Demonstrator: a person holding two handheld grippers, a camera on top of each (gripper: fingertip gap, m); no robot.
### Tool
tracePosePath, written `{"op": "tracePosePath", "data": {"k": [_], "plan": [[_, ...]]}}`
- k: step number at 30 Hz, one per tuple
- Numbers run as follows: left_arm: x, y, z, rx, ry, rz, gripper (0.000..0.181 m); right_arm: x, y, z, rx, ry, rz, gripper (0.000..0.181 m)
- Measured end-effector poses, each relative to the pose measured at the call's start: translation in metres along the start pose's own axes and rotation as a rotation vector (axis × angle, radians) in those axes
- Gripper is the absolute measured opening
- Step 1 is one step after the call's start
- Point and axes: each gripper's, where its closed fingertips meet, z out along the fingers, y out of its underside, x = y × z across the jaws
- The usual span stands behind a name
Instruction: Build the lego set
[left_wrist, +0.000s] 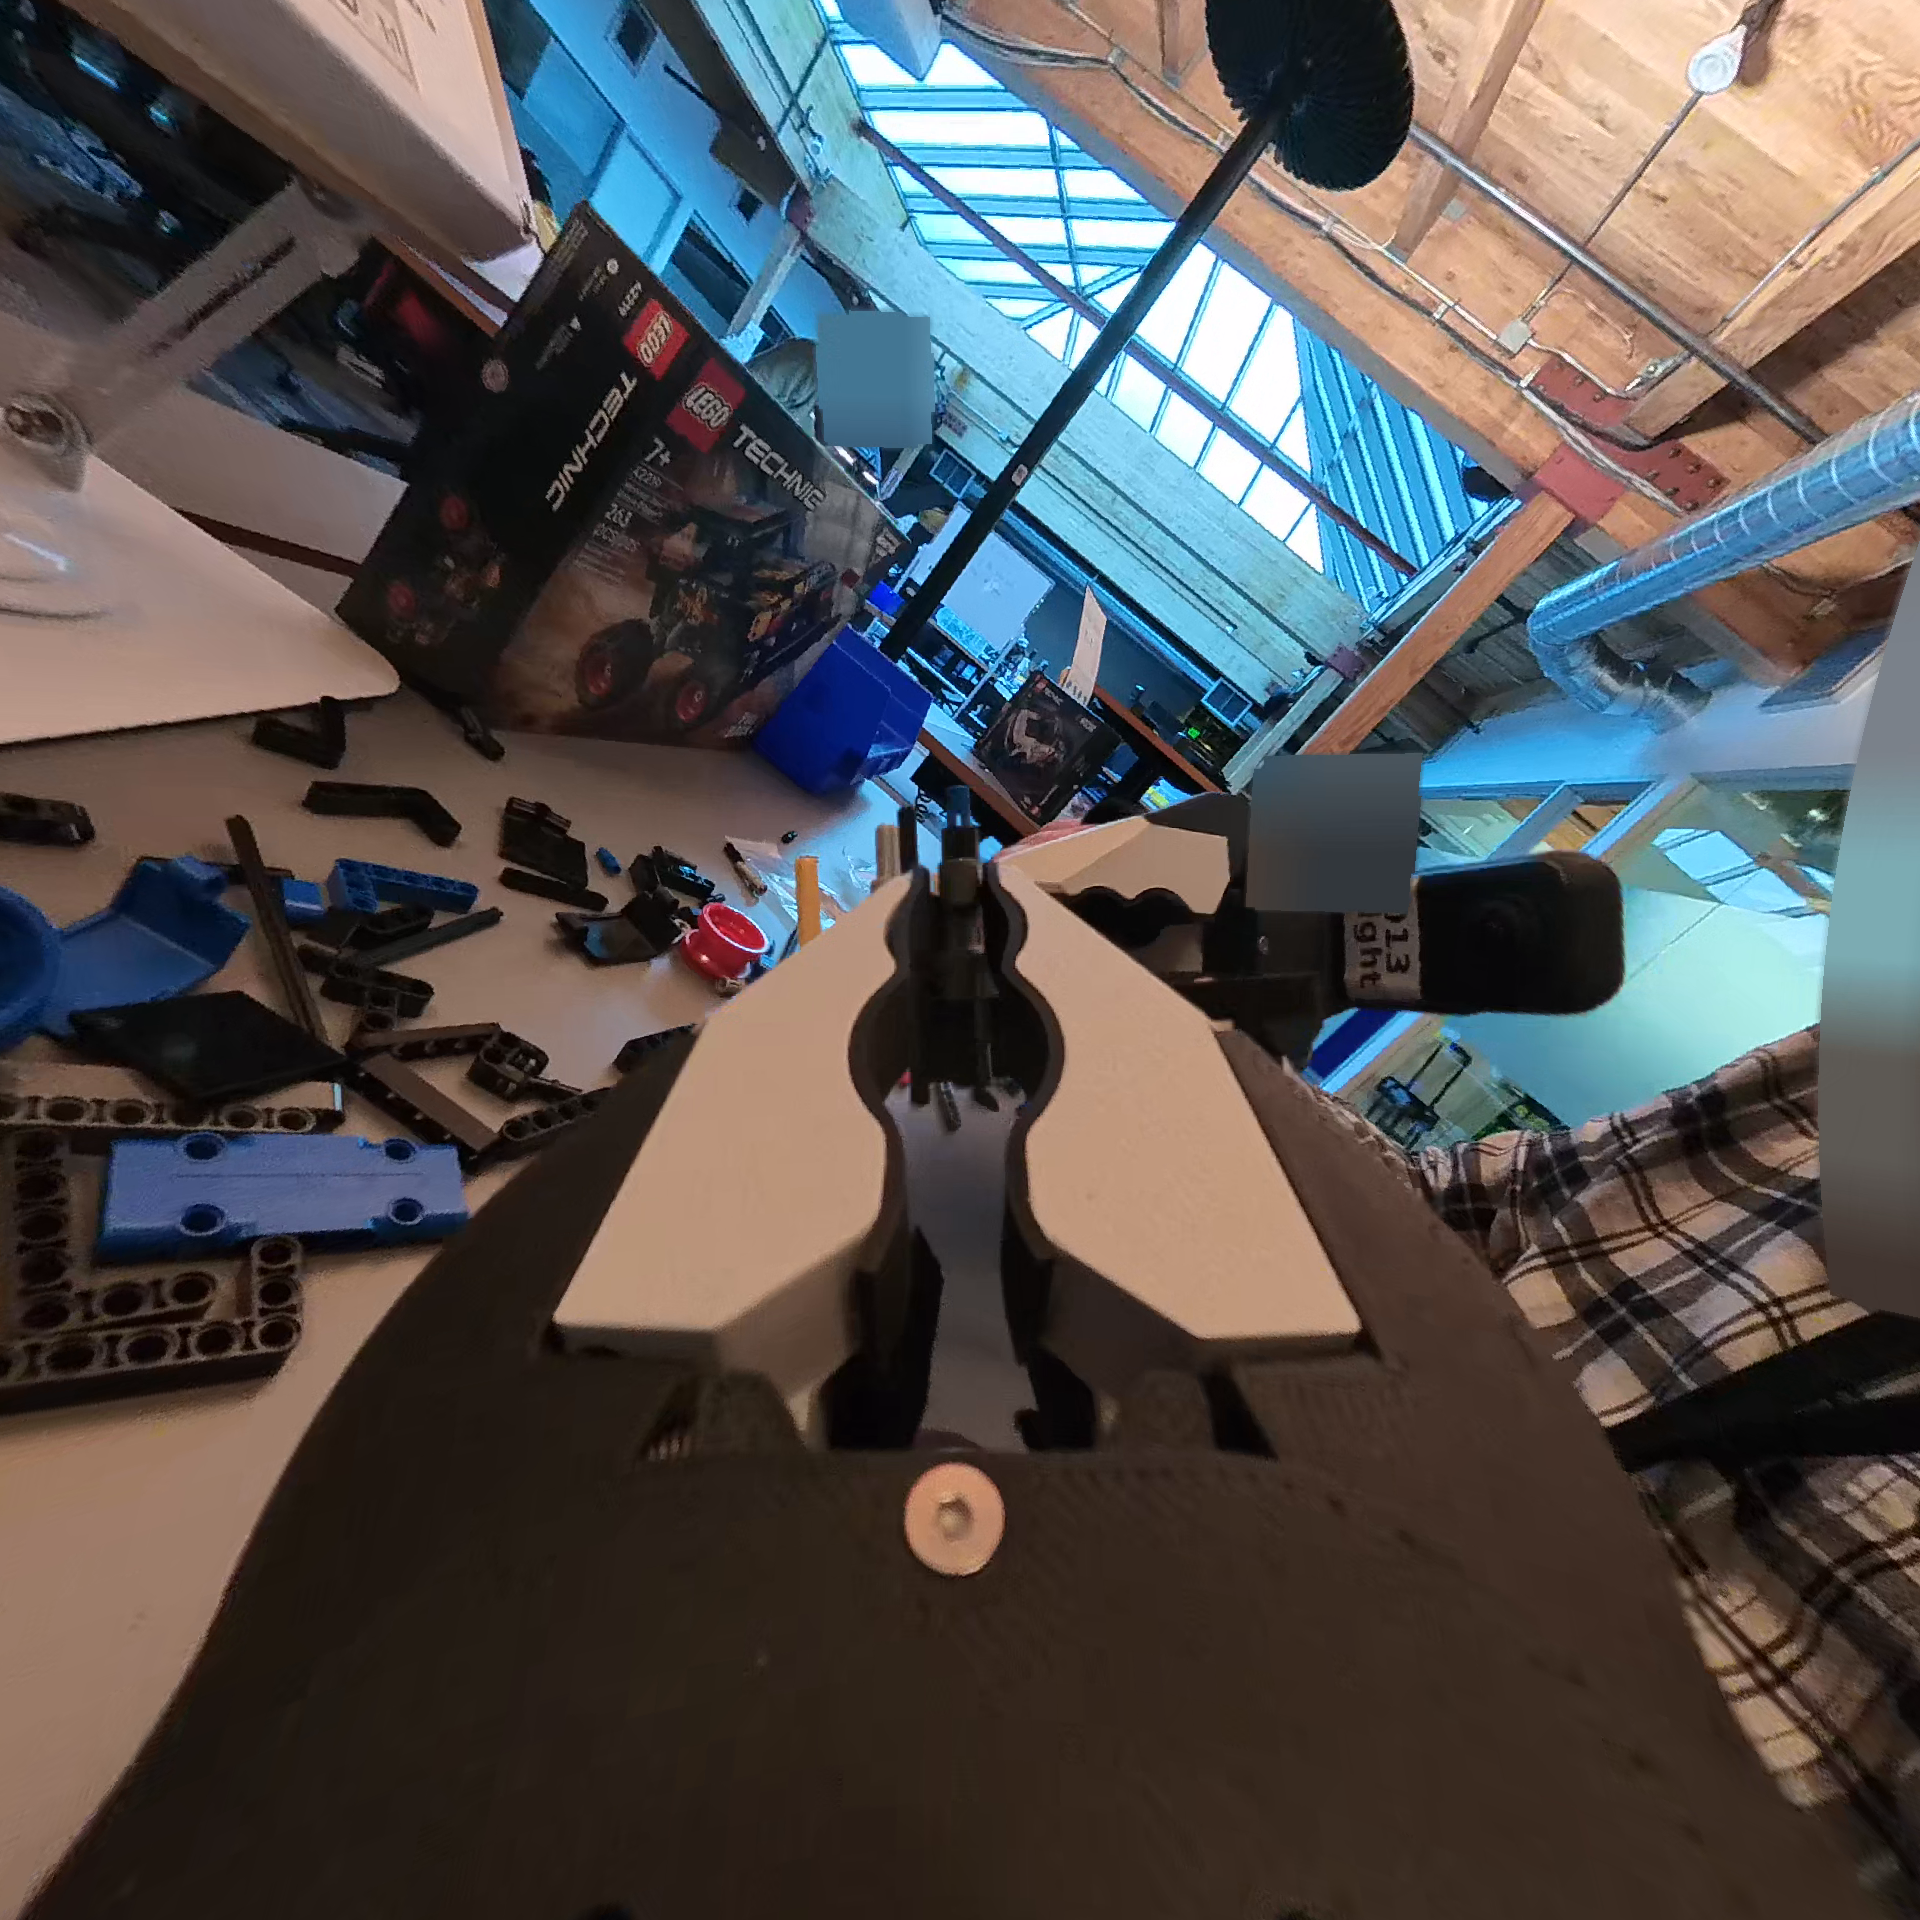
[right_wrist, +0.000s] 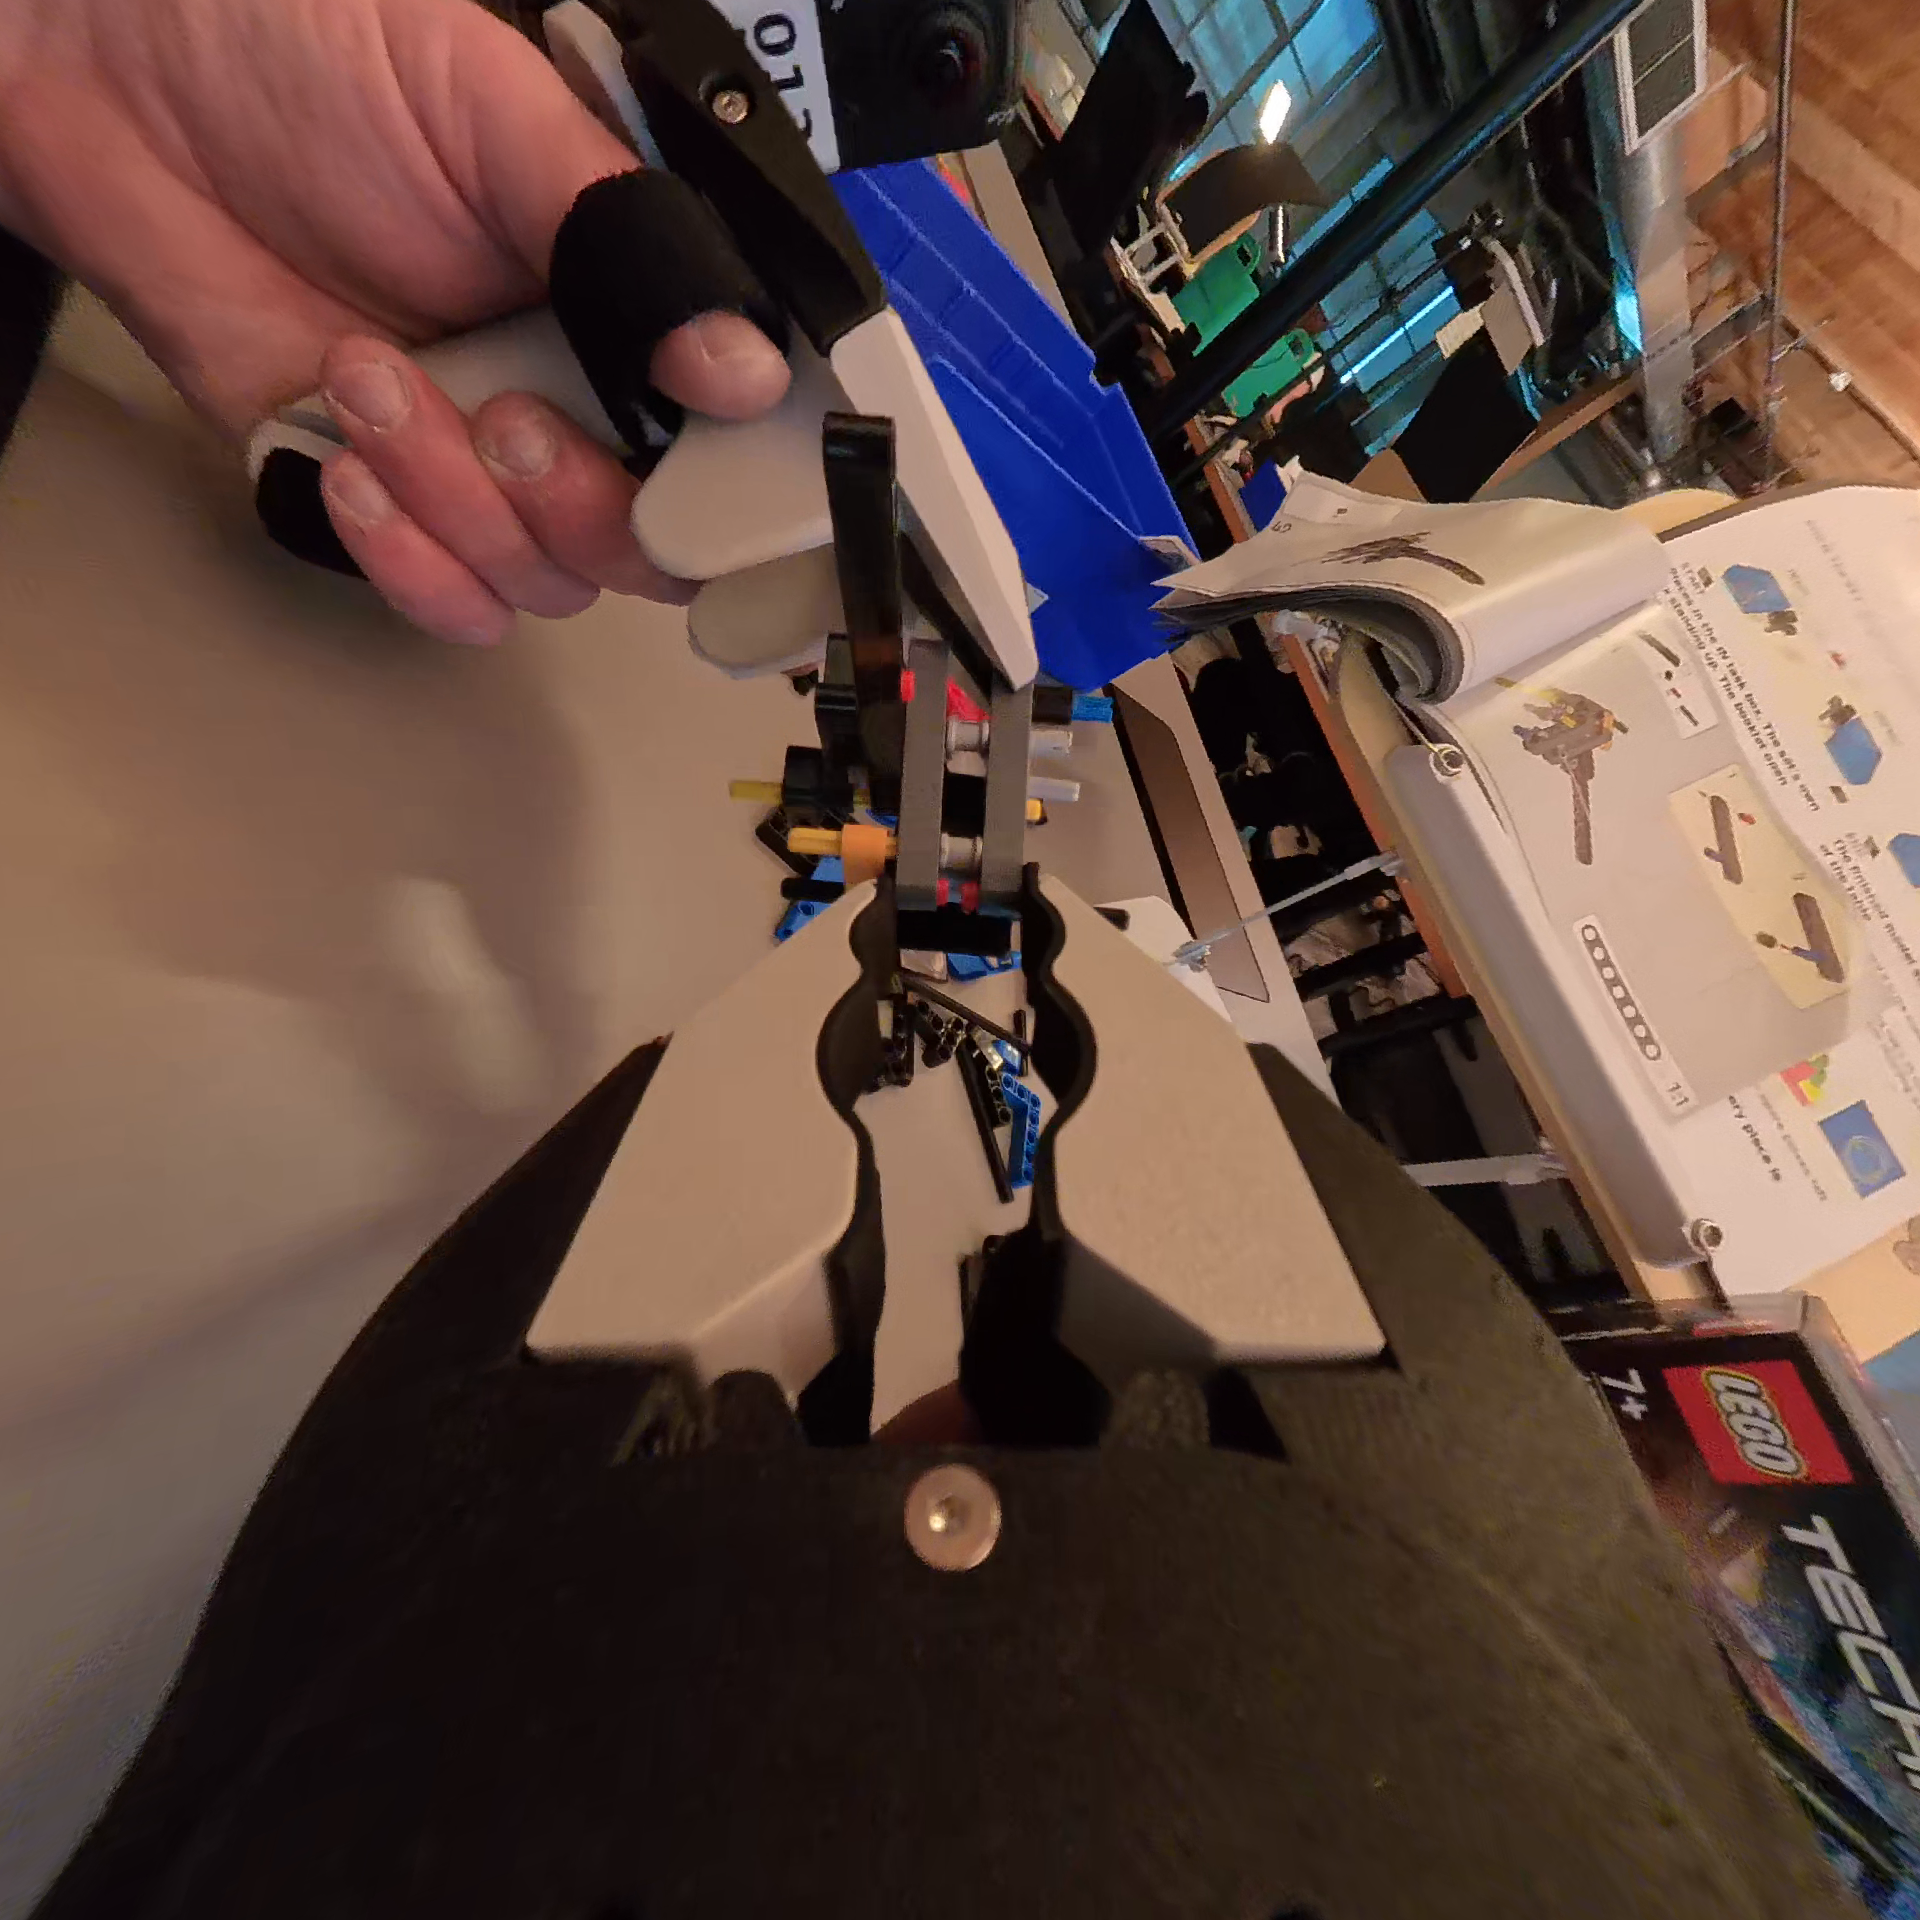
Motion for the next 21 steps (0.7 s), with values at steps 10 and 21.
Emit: {"op": "tracePosePath", "data": {"k": [10,21], "plan": [[0.009,-0.004,-0.013,-0.152,-0.129,0.496,0.025,0.003,-0.002,-0.013,0.086,-0.083,0.12,0.021],[0.006,0.042,-0.017,-0.488,-0.17,1.043,0.057,-0.023,-0.008,-0.015,0.134,-0.248,0.146,0.02]]}}
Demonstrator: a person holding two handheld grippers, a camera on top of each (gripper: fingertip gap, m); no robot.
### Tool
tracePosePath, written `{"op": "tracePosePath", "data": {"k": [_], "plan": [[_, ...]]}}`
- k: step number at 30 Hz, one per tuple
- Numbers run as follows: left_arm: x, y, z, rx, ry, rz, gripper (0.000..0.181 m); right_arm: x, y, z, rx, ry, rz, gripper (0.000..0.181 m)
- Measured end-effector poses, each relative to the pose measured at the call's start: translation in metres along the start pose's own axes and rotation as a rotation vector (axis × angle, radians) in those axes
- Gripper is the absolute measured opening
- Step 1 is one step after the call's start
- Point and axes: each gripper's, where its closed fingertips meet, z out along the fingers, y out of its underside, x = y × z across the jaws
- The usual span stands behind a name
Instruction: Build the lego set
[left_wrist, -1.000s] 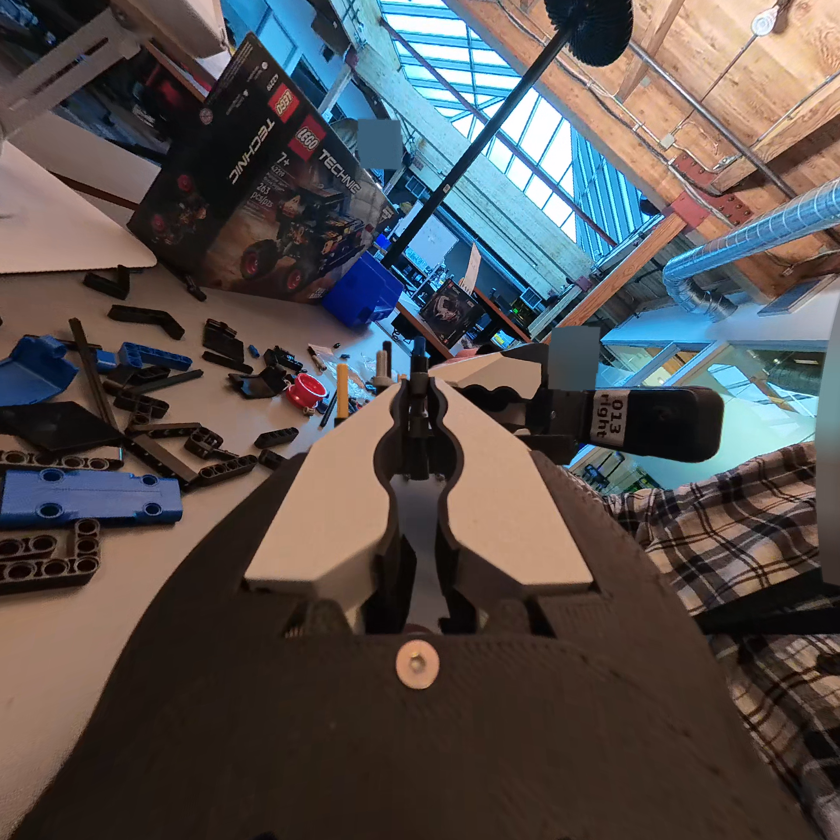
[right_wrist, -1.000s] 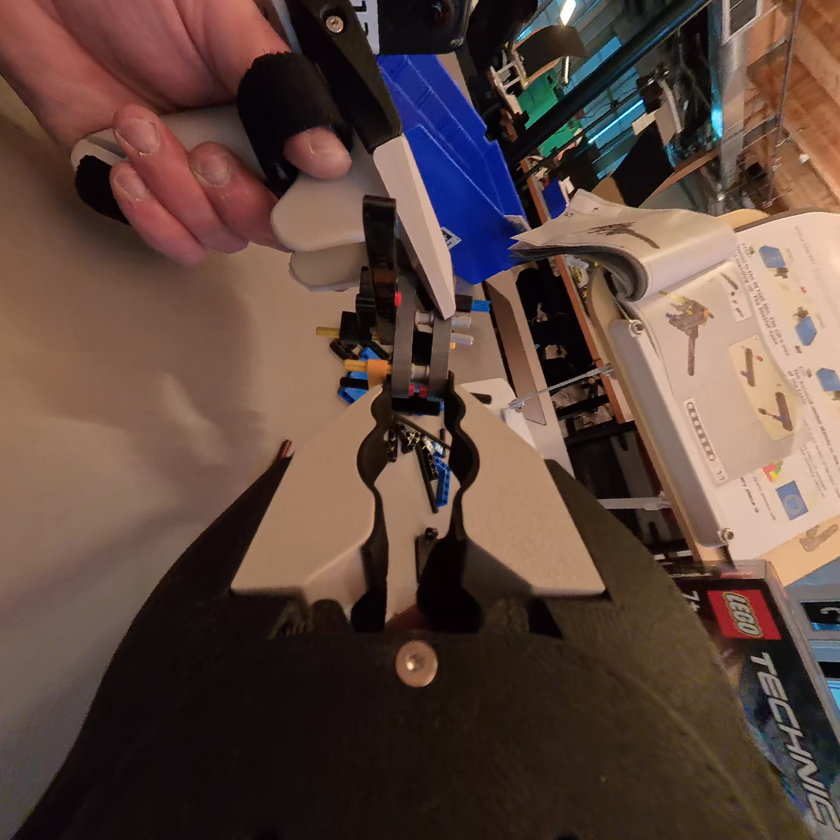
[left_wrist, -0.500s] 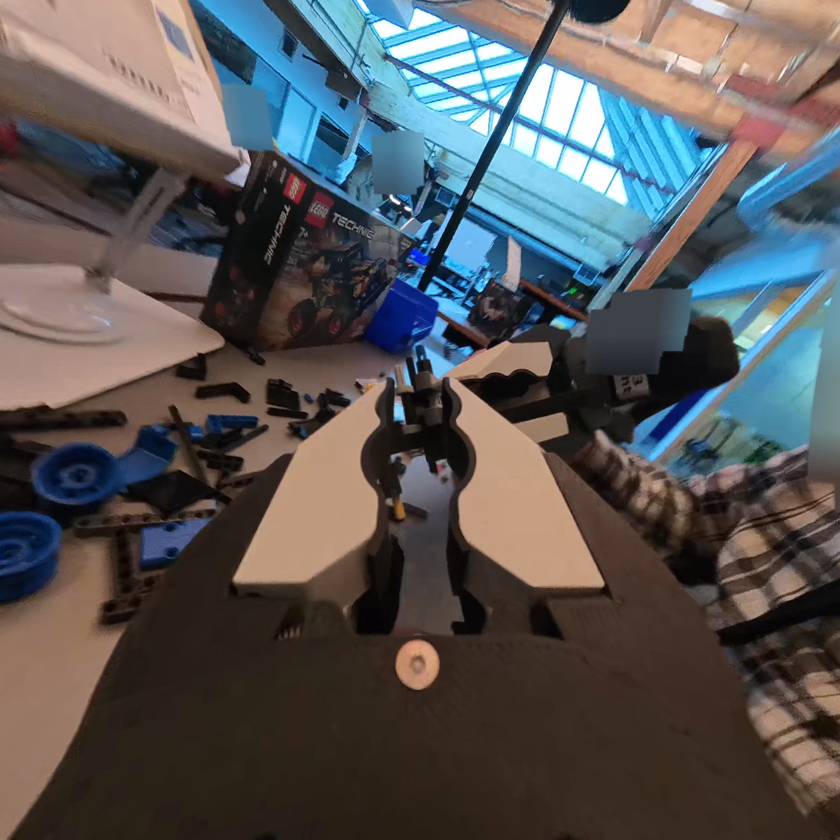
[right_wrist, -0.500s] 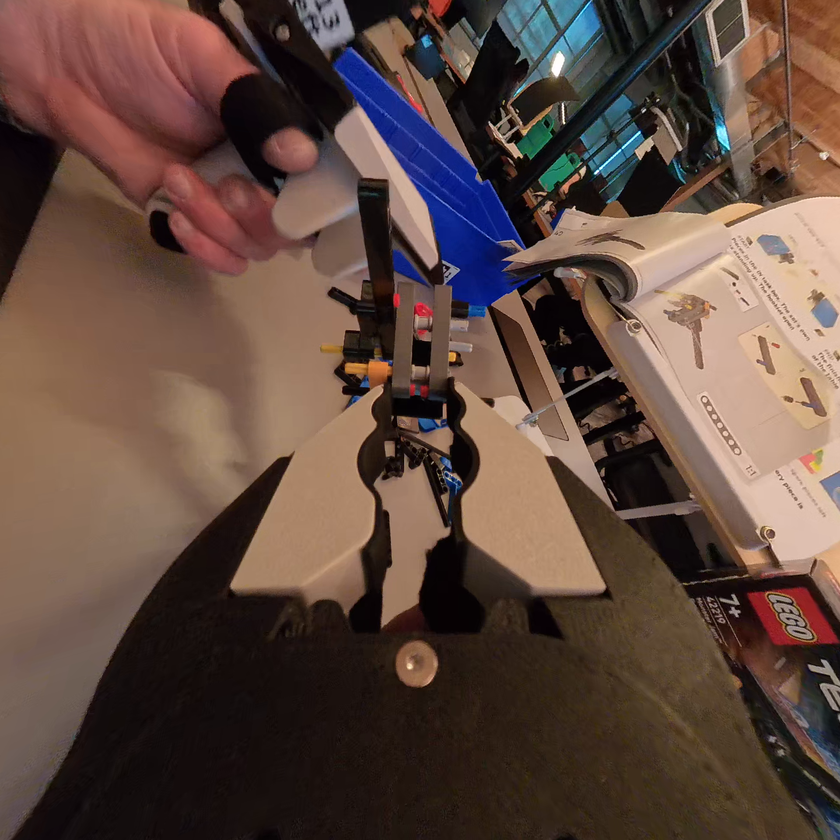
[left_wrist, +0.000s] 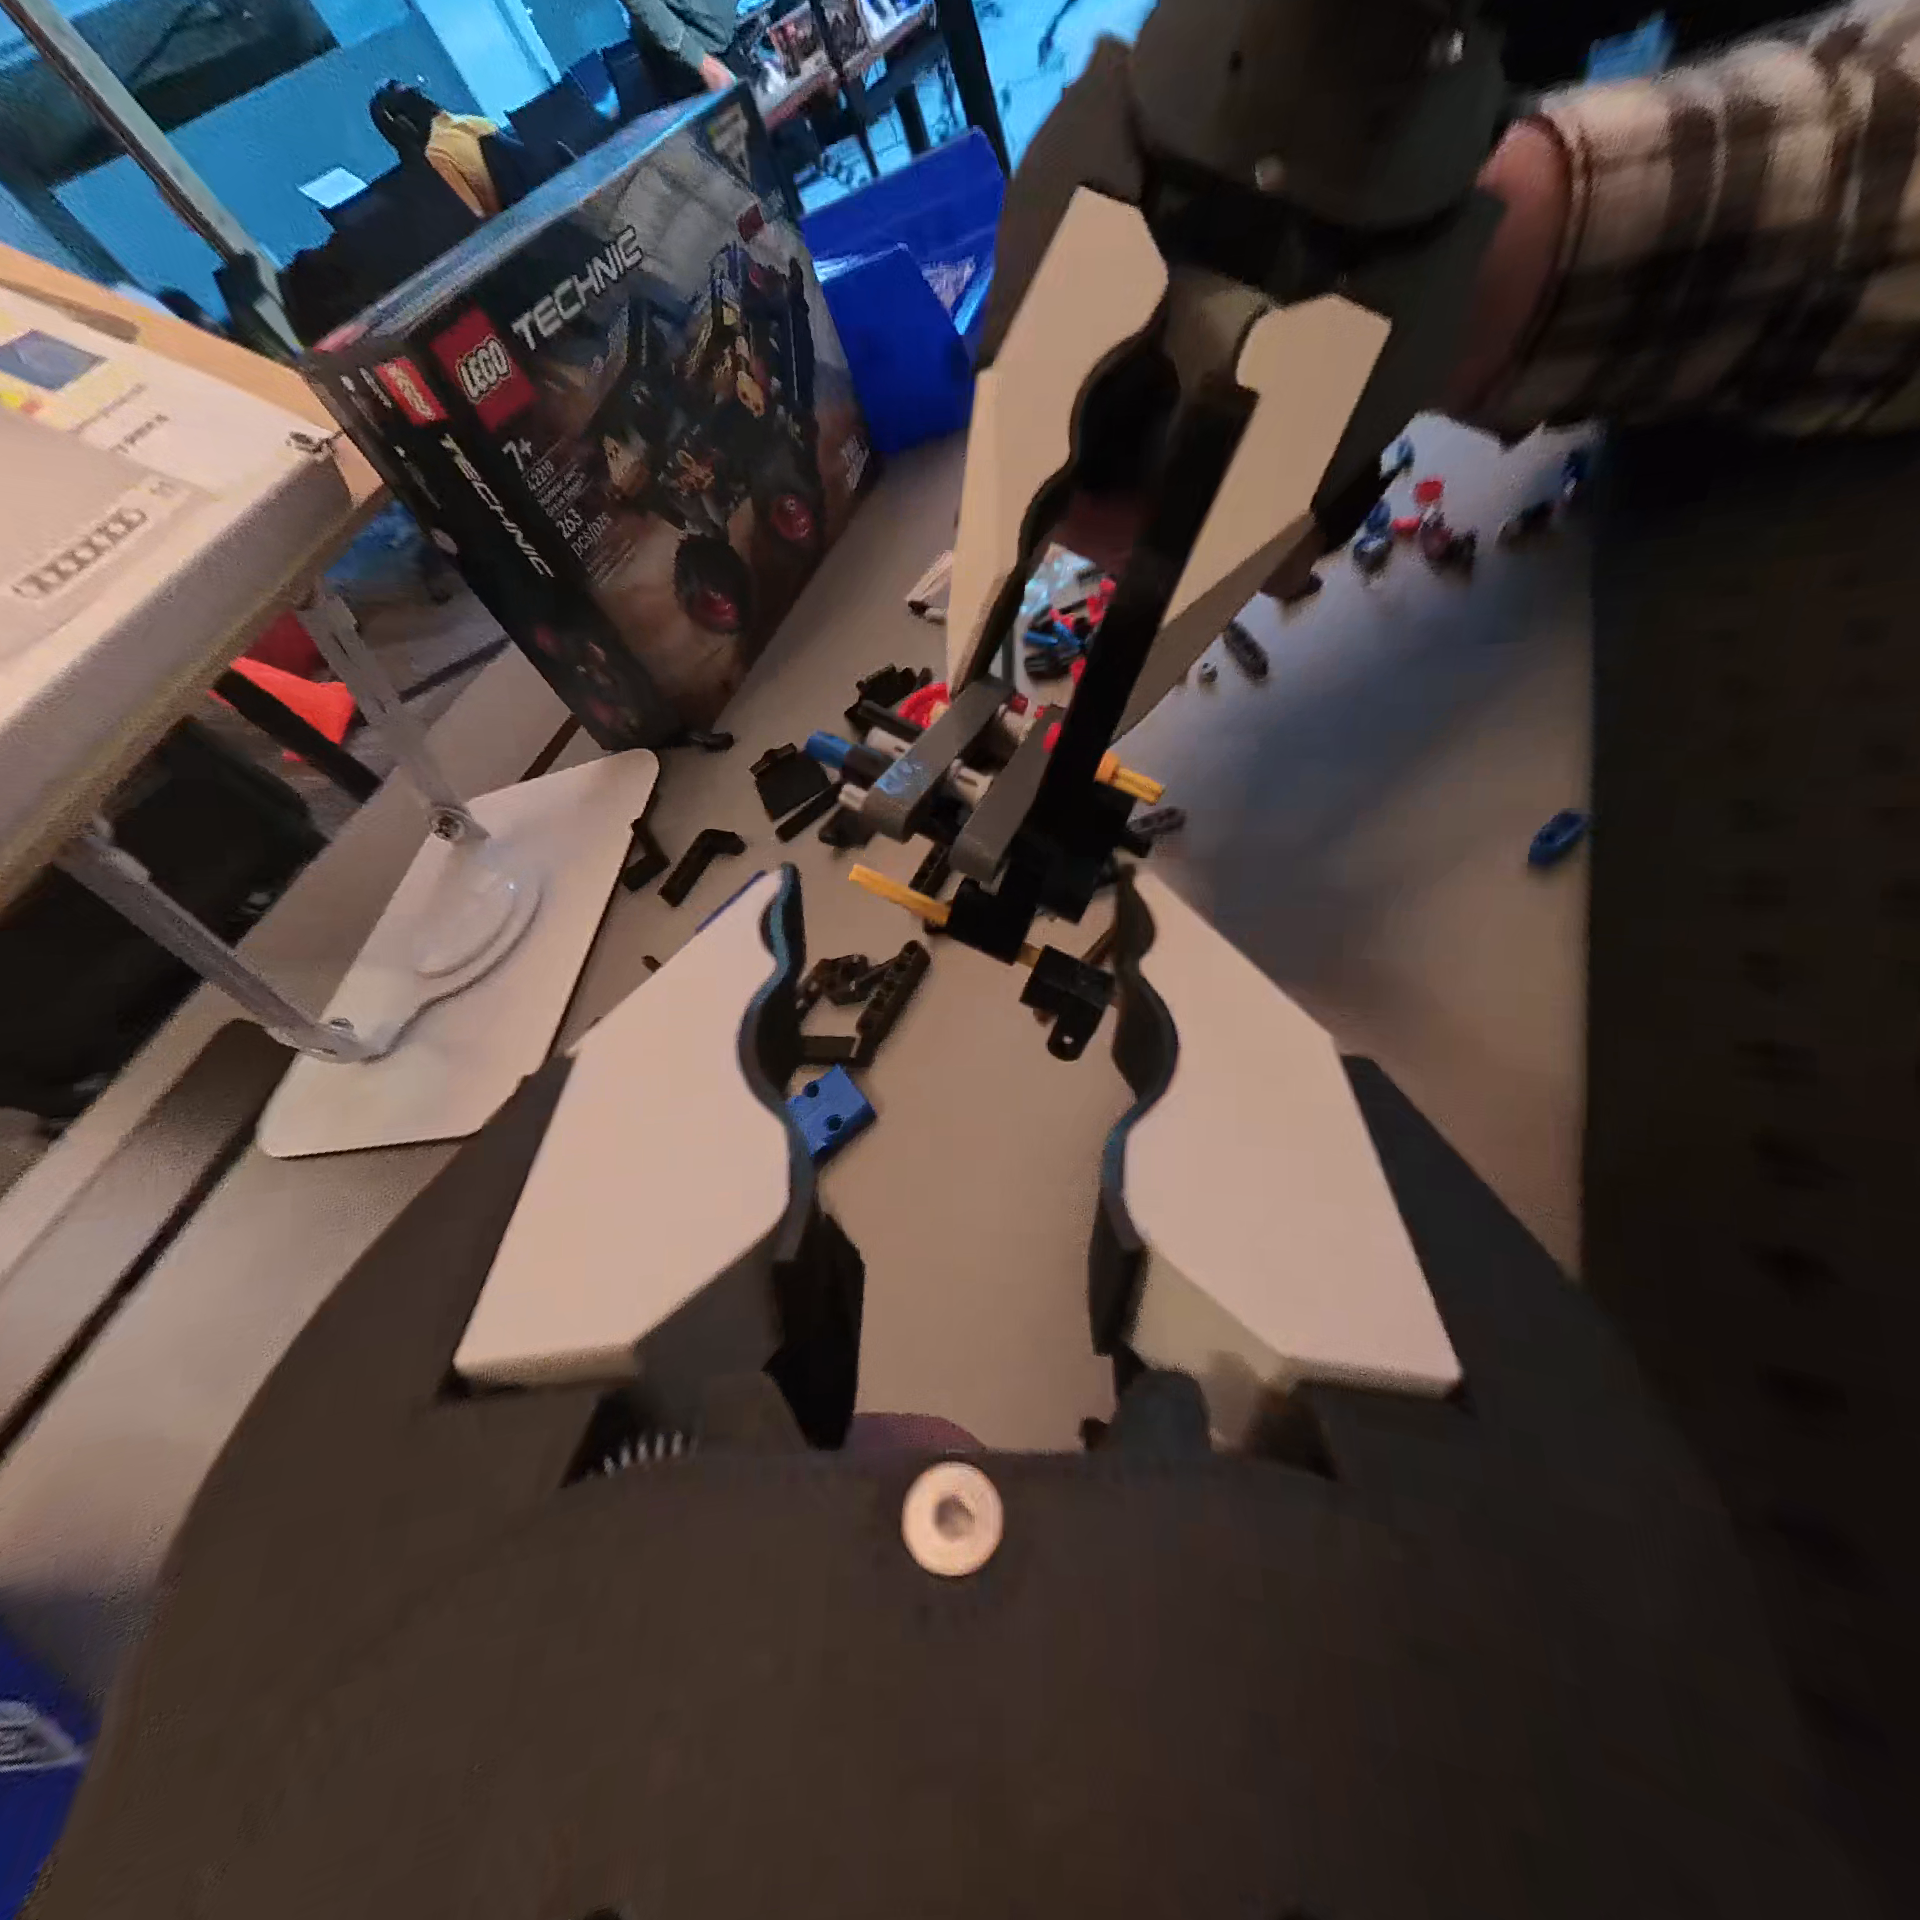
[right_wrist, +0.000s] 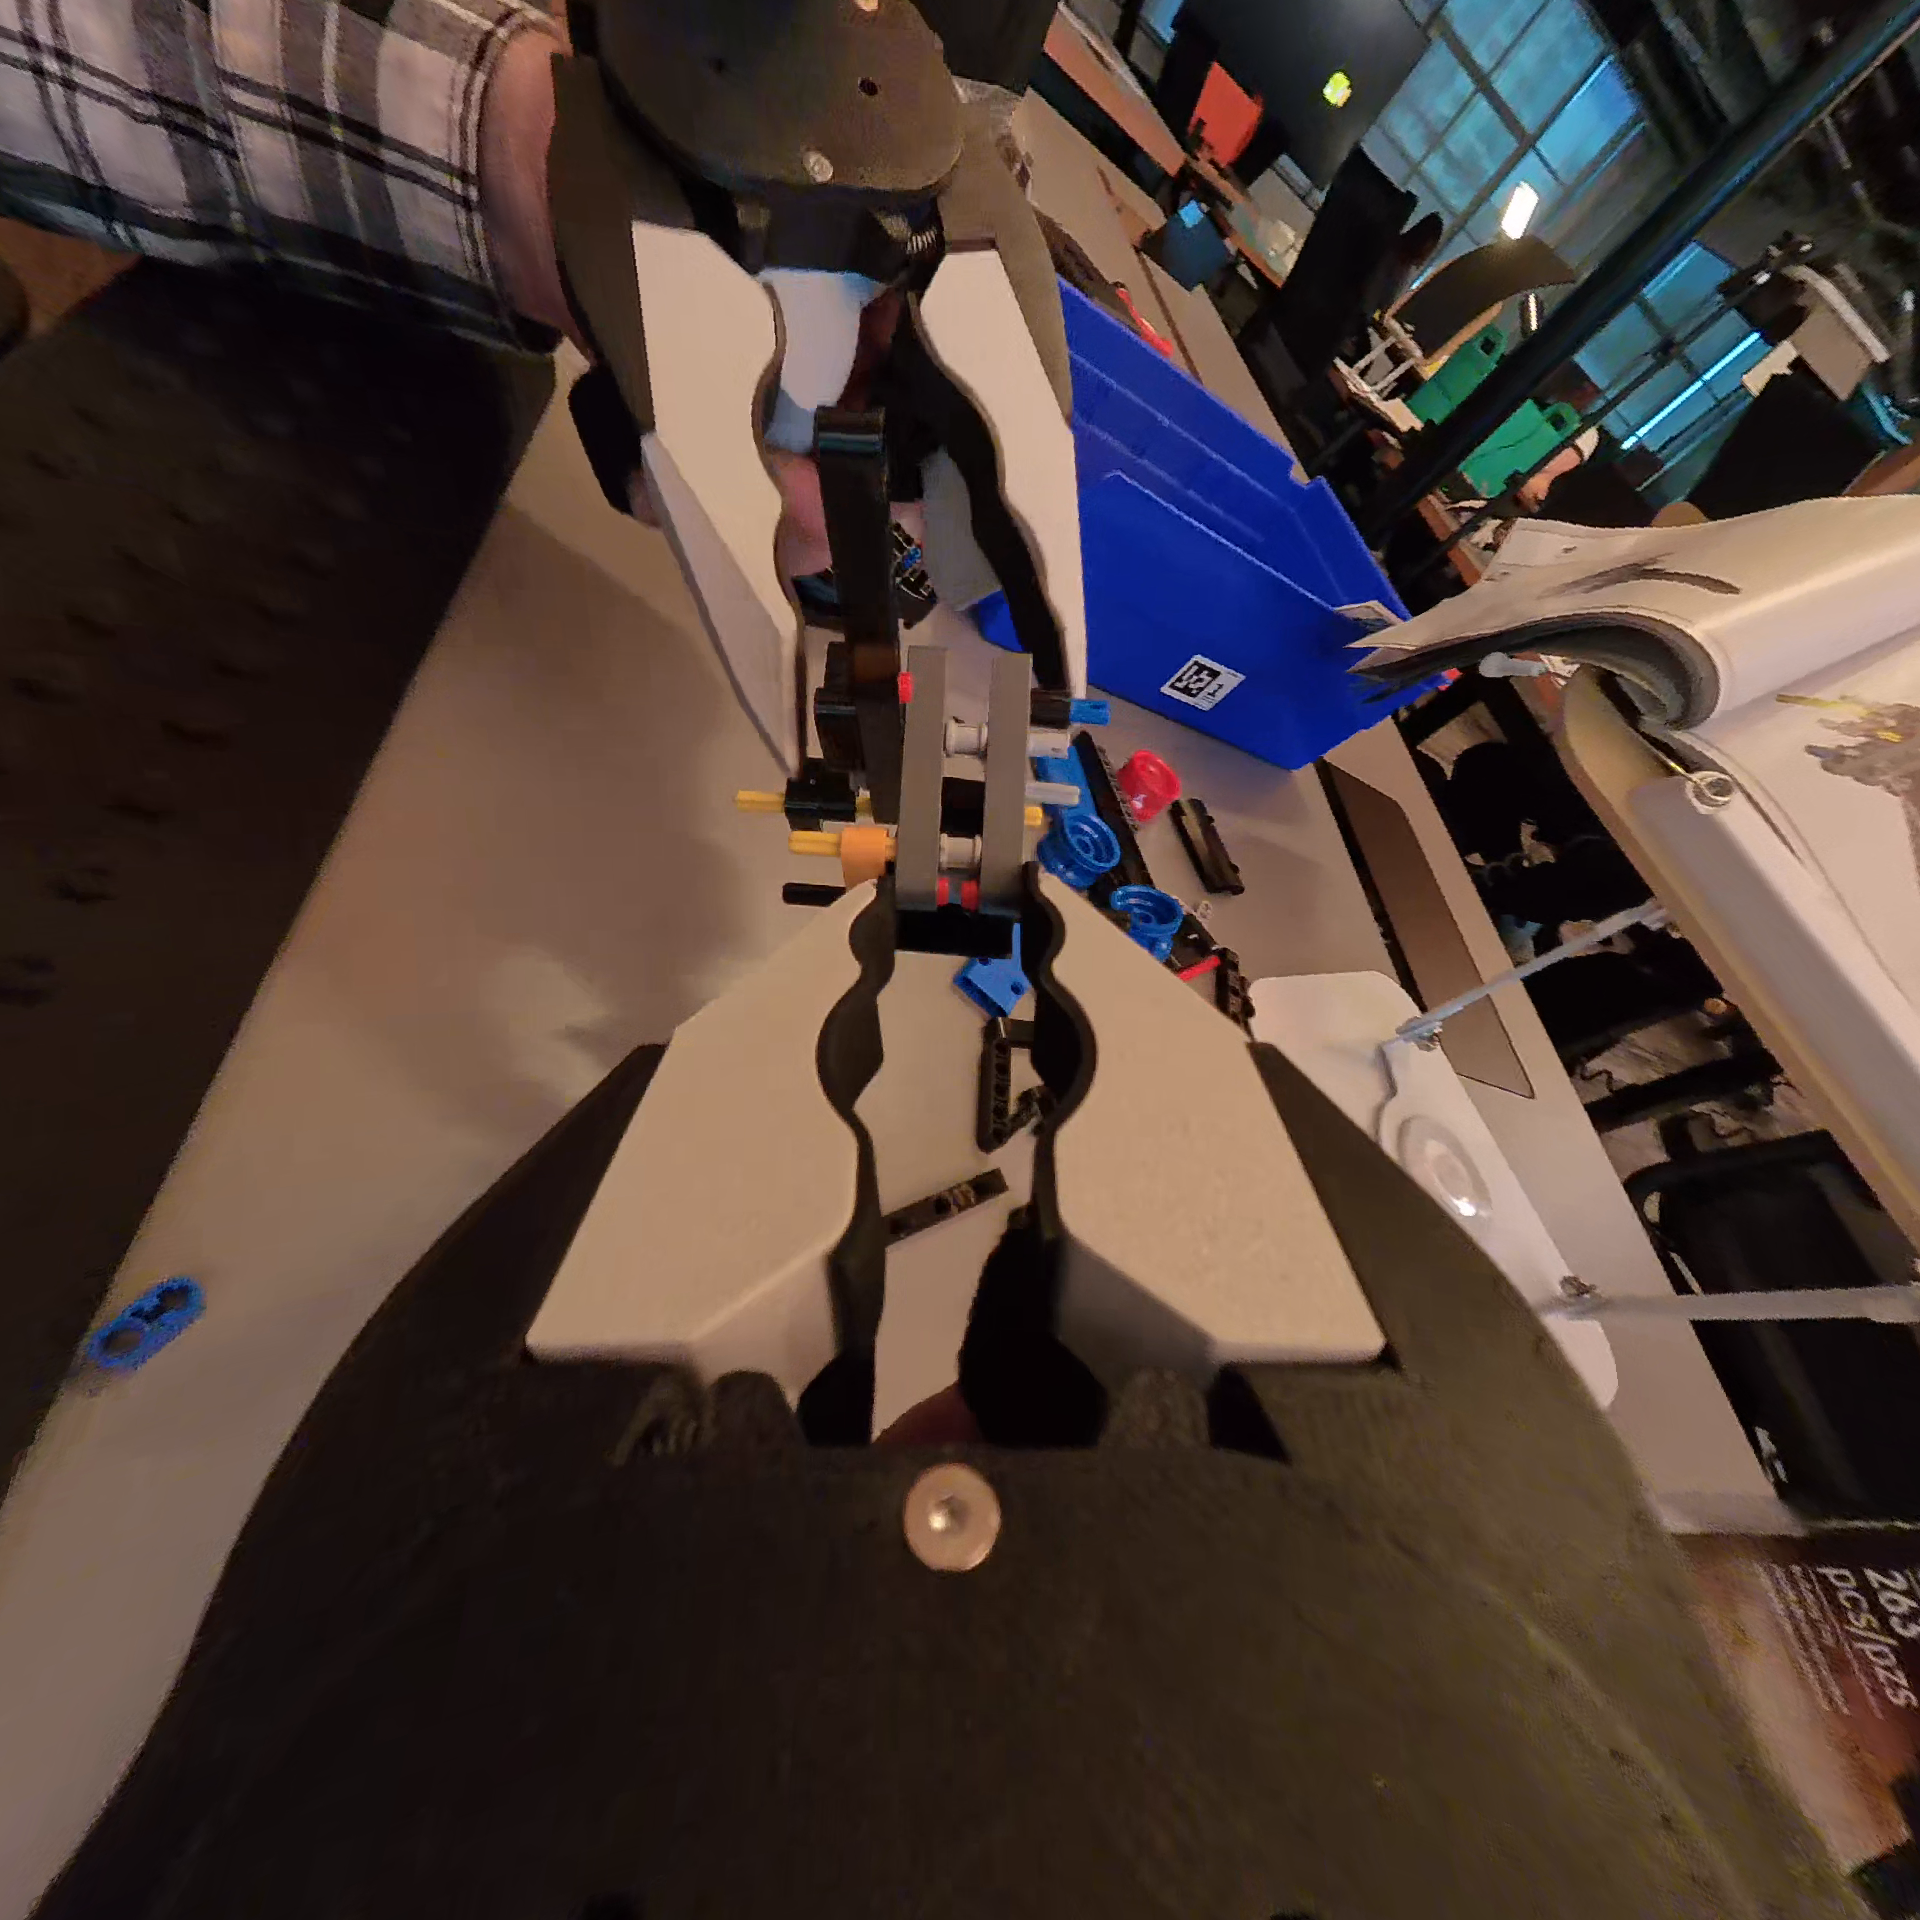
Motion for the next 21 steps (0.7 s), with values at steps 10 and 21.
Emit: {"op": "tracePosePath", "data": {"k": [10,21], "plan": [[0.014,-0.008,0.0,0.046,-0.01,0.126,0.042,-0.008,0.001,0.0,-0.013,-0.053,0.008,0.021],[0.006,-0.003,0.0,0.023,-0.074,0.11,0.056,-0.008,0.004,0.001,-0.037,-0.052,-0.003,0.02]]}}
